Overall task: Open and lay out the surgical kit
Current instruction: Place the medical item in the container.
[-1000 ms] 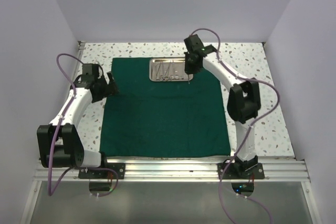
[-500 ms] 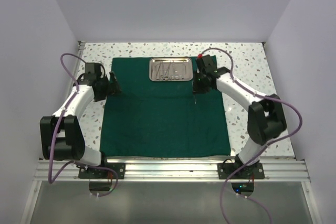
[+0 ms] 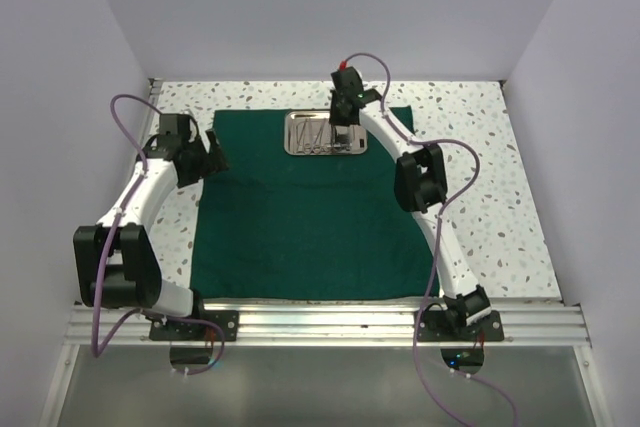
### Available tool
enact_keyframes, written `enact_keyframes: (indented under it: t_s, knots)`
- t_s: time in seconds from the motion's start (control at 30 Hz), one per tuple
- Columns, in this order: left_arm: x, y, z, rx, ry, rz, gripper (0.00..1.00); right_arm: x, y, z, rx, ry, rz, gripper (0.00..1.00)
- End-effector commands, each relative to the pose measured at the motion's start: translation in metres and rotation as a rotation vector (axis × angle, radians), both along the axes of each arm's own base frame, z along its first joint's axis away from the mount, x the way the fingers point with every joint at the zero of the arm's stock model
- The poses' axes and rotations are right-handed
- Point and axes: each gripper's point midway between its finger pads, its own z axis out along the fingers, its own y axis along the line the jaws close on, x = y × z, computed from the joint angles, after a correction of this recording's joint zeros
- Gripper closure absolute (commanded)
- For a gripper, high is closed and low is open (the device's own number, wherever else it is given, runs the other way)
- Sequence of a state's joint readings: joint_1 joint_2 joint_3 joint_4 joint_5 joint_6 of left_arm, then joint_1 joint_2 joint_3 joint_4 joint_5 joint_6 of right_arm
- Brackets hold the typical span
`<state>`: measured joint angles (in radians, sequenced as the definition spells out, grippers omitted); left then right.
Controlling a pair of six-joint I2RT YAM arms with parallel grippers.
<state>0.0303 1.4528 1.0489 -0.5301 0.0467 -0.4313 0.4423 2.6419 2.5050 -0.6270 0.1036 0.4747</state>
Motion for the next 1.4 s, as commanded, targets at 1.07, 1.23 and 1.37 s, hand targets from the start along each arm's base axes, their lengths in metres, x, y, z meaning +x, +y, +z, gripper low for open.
enact_keyframes:
  t_s: [1.07,1.23,1.37]
  knots:
    - [0.019,0.000,0.014,0.002,-0.037,-0.003,0.09,-0.013,-0.068,0.033,-0.238,-0.007,-0.086,0.84]
    - [0.020,0.000,0.014,-0.001,-0.038,-0.003,0.09,-0.012,-0.070,0.043,-0.228,-0.020,-0.096,1.00]
    - [0.020,0.000,0.015,0.002,-0.040,-0.002,0.09,-0.011,-0.071,0.051,-0.221,-0.034,-0.099,1.00]
